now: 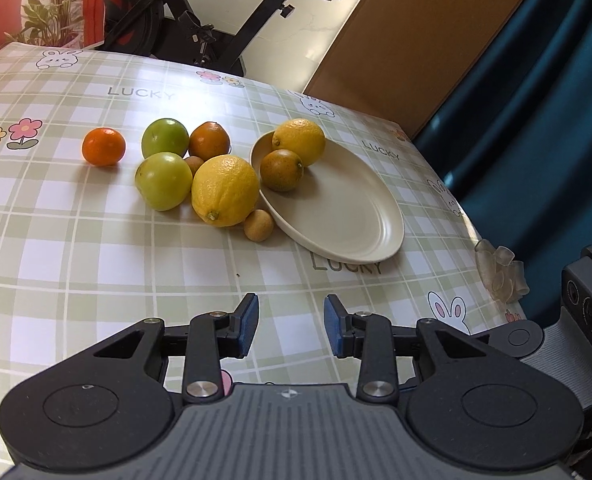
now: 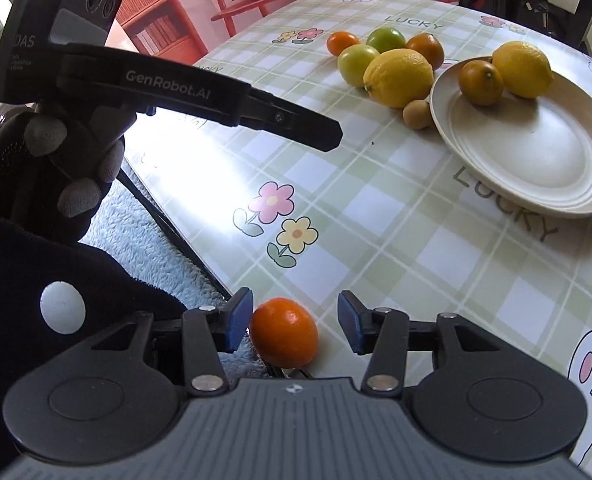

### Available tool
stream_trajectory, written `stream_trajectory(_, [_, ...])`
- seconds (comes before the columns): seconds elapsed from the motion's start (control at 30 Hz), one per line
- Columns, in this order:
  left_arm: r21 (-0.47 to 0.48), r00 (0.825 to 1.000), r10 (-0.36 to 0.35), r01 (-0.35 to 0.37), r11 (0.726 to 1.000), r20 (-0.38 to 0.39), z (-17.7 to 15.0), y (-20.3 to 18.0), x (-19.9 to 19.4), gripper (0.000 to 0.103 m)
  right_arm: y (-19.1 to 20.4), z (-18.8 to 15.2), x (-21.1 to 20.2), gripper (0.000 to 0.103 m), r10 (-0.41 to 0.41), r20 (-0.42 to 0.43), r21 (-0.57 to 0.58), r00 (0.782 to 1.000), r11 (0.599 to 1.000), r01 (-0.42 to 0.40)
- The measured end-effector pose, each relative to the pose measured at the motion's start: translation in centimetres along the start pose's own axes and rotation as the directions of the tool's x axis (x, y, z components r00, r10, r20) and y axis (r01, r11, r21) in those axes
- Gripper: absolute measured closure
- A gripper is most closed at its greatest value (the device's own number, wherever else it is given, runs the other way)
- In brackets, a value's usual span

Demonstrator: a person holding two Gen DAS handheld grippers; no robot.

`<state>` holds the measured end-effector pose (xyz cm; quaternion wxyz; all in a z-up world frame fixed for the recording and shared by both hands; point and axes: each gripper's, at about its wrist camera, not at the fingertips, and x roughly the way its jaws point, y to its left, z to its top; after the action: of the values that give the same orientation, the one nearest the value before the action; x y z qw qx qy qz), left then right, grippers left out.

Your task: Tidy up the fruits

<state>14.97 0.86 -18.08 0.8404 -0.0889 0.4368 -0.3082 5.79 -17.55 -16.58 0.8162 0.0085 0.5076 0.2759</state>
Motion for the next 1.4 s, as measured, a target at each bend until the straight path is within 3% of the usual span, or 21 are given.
stream_trajectory(0.1, [-0.014,1.0,-0.002,0.002,1.0,0.002,0.0,0.3,0.0,0.066,-0.4,-0.7,0.8,0.057,-0.037,-0.031,0.012,0.999,0.999,0.038])
stream_trajectory(0.5, [-0.002,1.0,0.002,-0.002,1.0,0.013,0.8,-0.2,-0.7,0.066,-0.4,-0.8,0.3,0.058,-0.092,-0.013,-0.006,0.996,0.996,0.092])
stream_trajectory(0.7, [0.039,0.996,0.004,-0.008,0.999,0.094,4.4,-1.1,-4.4,0.066,-1.9,1.9,0.6,0.058,-0.112,0.05,0.014,0.992,0.994,0.112])
stream_trajectory(0.97, [0.102,0.973,0.042,-0.067,0.993,0.226,10.2,-0.8,-8.9,0.066,-2.7,6.4,1.3,0.058,-0.104,0.149,0.006,0.983,0.995,0.104])
stream_trajectory(1.13, [0.117,0.983,0.063,-0.084,0.99,0.171,10.1,0.1,-6.6,0.066,-2.4,7.2,2.8,0.058,-0.123,0.186,0.014,0.975,0.992,0.122])
stream_trajectory(1.4, [0.085,0.998,0.023,-0.028,0.996,0.055,6.9,2.4,-2.6,0.058,-2.9,6.7,3.5,0.057,-0.165,0.243,0.071,0.956,0.986,0.152])
